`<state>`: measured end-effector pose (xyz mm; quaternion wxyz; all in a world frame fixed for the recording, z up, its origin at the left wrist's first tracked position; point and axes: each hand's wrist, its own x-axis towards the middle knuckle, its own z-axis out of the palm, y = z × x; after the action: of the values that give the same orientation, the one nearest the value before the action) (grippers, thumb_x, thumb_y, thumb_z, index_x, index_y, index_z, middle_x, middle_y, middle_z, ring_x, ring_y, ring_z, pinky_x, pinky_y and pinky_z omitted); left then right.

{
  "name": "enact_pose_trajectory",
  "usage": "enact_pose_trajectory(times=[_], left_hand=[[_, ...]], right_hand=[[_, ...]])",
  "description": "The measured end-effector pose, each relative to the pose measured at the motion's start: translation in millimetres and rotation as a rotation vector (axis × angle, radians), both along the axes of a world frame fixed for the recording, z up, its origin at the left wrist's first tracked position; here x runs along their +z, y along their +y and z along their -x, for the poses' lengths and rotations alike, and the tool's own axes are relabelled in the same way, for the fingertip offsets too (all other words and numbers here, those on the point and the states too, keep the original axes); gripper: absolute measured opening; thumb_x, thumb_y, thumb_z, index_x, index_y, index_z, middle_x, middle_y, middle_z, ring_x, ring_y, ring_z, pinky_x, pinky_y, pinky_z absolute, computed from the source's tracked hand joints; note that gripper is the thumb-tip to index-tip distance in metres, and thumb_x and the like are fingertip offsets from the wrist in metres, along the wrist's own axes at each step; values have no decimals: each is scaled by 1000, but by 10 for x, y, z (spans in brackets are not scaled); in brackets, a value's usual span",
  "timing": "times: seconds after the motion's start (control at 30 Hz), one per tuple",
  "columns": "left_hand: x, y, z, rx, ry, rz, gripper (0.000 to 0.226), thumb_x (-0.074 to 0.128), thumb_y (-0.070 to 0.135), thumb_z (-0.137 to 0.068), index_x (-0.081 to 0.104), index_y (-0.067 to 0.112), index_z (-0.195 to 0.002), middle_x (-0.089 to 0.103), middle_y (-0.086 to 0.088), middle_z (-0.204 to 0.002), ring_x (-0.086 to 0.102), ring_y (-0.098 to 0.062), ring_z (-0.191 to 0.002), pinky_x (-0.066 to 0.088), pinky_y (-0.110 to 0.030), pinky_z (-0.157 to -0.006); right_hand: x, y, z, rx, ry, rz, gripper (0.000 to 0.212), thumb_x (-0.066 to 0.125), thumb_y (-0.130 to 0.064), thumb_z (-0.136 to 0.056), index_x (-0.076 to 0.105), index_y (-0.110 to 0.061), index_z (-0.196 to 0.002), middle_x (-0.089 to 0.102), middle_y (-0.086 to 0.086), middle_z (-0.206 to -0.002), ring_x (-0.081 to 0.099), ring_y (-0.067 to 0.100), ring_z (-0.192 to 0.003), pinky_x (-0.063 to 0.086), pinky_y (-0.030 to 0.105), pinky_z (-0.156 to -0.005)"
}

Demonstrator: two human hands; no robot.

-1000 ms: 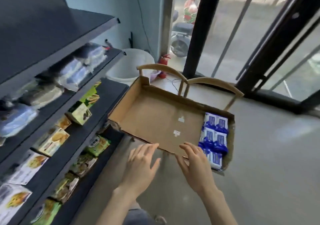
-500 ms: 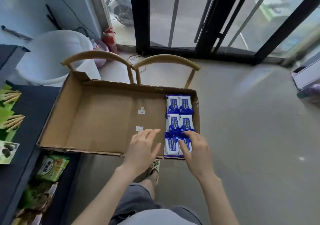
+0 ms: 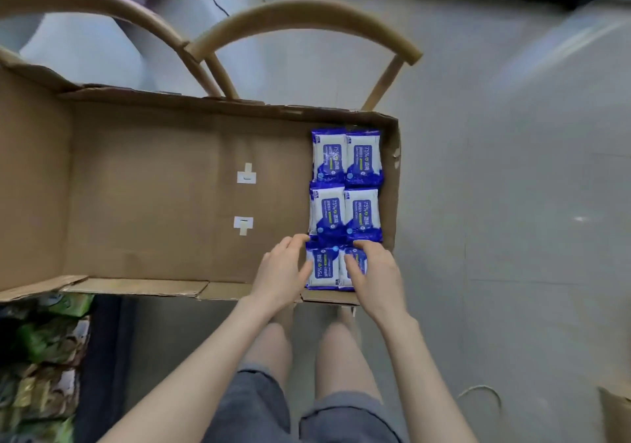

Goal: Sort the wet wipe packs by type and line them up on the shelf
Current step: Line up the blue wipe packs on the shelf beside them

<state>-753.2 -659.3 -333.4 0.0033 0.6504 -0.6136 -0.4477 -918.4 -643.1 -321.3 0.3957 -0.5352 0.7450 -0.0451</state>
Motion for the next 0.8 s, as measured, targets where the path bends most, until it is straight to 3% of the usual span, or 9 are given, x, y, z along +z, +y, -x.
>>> enact_pose_trajectory(times=[0.23,0.43,0.53,0.67,0.8], left_hand=[[-1058,166,304,256,-19,-264,38,57,21,-91,49,13,-127,57,-3,-121,55,-19,-108,42,-31,-91],[-1756,450,607,587,-31,-376,51,66,24,-85,46,11,-131,51,-10,-123,49,-24,-115,41,-37,-97],[-1956,563,706,730,-61,-332,50,68,26,-85,49,10,-128,49,-8,-122,53,-21,-110,43,-35,-96],[-2050,645,772,869,-84,-189,31,70,20,-83,59,9,-110,47,0,-109,55,-12,-88,40,-19,-80],[-2121,668,760,914,-62,-150,23,74,20,-79,56,15,-93,56,0,-100,55,-13,-79,40,-18,-71]], right_hand=[[-976,-64,260,-57,-13,-246,39,52,-30,-95,50,-12,-130,55,5,-129,49,22,-117,38,32,-97],[-1670,51,362,-194,-102,-371,62,57,-25,-93,28,-4,-144,36,11,-146,37,26,-131,31,39,-109],[-1900,144,382,-206,-43,-332,66,62,-20,-90,27,-1,-143,34,14,-141,34,28,-130,28,37,-109],[-2092,242,345,-166,58,-307,74,66,-21,-86,24,-2,-143,32,16,-139,31,31,-129,21,32,-107],[-2212,291,300,-151,120,-275,80,71,-23,-83,23,-1,-143,35,17,-133,33,32,-125,23,29,-104]])
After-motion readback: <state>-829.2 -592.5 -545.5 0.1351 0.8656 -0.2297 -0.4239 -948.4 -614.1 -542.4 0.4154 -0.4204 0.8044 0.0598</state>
